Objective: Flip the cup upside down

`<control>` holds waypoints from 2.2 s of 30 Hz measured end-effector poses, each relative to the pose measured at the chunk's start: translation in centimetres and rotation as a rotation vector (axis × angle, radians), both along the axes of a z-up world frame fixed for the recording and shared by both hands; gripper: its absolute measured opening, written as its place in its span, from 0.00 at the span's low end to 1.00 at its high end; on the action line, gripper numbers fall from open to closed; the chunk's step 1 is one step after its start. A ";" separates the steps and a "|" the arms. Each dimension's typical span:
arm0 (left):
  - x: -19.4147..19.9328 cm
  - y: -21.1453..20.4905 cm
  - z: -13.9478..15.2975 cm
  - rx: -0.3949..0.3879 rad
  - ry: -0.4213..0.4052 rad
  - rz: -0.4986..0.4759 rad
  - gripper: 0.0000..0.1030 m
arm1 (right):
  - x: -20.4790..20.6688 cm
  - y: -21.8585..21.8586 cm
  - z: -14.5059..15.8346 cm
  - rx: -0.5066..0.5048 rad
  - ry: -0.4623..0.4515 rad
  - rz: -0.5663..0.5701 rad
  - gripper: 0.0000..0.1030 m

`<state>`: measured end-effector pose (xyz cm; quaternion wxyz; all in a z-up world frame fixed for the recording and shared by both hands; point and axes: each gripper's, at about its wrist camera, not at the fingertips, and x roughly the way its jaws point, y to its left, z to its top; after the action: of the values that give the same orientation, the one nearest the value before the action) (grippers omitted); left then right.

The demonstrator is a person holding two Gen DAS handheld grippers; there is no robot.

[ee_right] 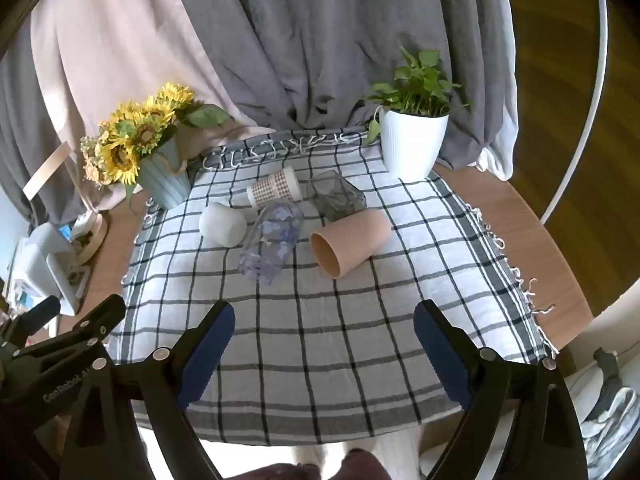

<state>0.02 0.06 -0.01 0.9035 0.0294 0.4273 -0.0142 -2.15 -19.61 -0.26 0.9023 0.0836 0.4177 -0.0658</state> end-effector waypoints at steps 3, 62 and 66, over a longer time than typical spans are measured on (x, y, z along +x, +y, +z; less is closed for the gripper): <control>0.0 0.3 0.1 -0.002 -0.006 0.007 1.00 | 0.0 0.0 0.1 0.000 -0.006 0.000 0.89; -0.8 0.6 0.0 0.009 -0.001 0.017 1.00 | 0.2 -0.1 0.0 0.000 -0.008 0.003 0.89; -0.9 0.6 0.0 0.010 0.000 0.017 1.00 | 0.2 0.0 0.0 0.000 -0.007 0.003 0.89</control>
<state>-0.86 0.64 -0.03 0.9034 0.0301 0.4277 -0.0045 -1.92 -19.64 -0.21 0.9039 0.0832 0.4147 -0.0641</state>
